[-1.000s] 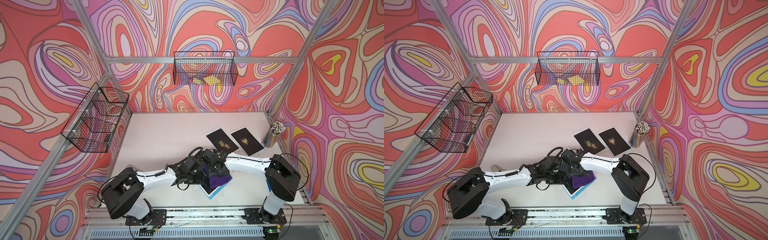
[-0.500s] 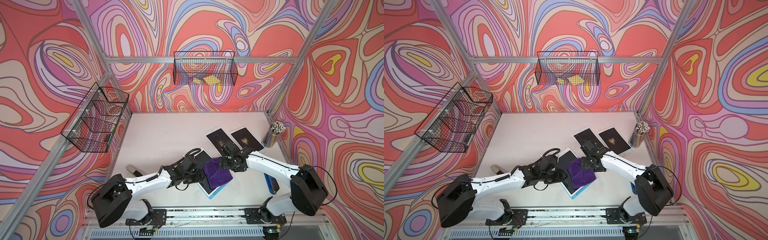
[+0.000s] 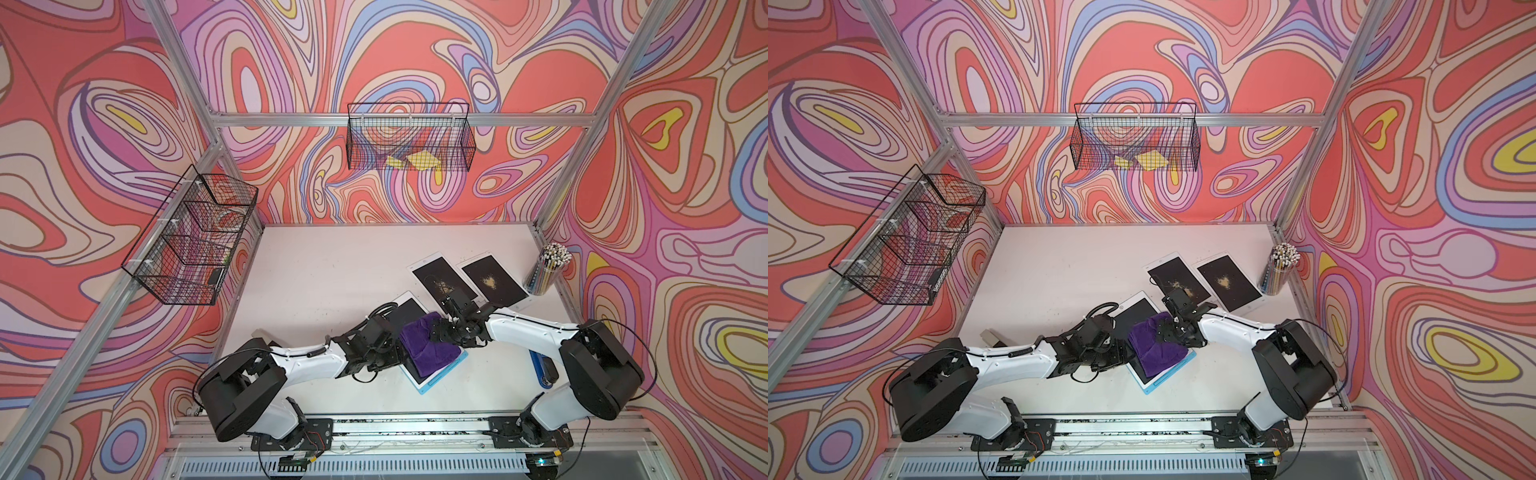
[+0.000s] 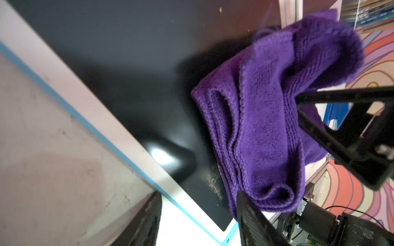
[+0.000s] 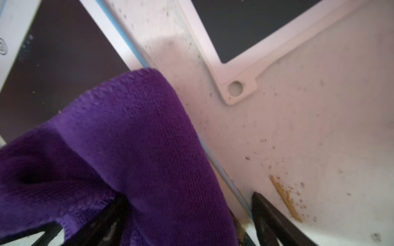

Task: Wipe the drawing tablet
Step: Adjust the drawing tablet at the center of the board.

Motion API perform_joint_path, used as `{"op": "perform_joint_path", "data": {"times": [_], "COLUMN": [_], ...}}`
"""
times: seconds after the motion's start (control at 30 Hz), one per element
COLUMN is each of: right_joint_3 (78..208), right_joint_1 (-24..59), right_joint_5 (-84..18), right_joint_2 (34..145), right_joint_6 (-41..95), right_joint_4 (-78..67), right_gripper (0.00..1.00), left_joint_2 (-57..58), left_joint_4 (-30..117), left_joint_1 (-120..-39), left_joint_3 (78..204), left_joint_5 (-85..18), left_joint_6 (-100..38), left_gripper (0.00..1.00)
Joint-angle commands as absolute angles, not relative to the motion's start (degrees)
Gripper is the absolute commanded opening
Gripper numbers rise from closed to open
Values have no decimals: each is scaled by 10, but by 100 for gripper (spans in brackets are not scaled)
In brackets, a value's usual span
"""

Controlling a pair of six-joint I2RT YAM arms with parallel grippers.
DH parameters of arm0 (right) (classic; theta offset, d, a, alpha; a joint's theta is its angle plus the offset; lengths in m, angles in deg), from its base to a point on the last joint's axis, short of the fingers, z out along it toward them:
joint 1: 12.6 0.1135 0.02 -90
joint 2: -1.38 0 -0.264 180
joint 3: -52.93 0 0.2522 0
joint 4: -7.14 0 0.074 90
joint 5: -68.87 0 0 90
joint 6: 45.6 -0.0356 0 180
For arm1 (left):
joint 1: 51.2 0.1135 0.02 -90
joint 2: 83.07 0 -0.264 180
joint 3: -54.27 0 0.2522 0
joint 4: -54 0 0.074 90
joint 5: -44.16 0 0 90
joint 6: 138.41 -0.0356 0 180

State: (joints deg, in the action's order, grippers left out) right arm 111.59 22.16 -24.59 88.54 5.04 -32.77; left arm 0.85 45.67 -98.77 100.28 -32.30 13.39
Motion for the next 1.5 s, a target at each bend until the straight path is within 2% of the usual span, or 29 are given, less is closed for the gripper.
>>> {"op": "perform_joint_path", "data": {"times": [0.0,0.27,0.43,0.6,0.9,1.07,1.47], "right_joint_3": [1068,1038,1077,1134,1195,1198,1222], "right_joint_1": [246,382,473,519,547,547,545], "right_joint_5": [-318,-324,-306,-300,-288,-247,-178], "right_joint_2": [861,818,865,937,1007,976,903], "right_joint_6": [13,-104,-158,-178,-212,-229,-247], "right_joint_4": [-318,-282,-245,-211,-168,-195,-274], "right_gripper": [91,91,91,91,92,98,98], "left_joint_2": [46,3,-24,-26,51,91,192], "left_joint_4": [440,346,303,312,352,364,412], "left_joint_1": [-951,-870,-817,-789,-788,-788,-823], "left_joint_3": [984,998,1009,1014,1051,1077,1153], "left_joint_5": [-339,-363,-373,-341,-247,-212,-100], "left_joint_6": [114,33,-15,-50,-68,-79,-97], "left_gripper": [59,59,59,58,57,56,54]}}
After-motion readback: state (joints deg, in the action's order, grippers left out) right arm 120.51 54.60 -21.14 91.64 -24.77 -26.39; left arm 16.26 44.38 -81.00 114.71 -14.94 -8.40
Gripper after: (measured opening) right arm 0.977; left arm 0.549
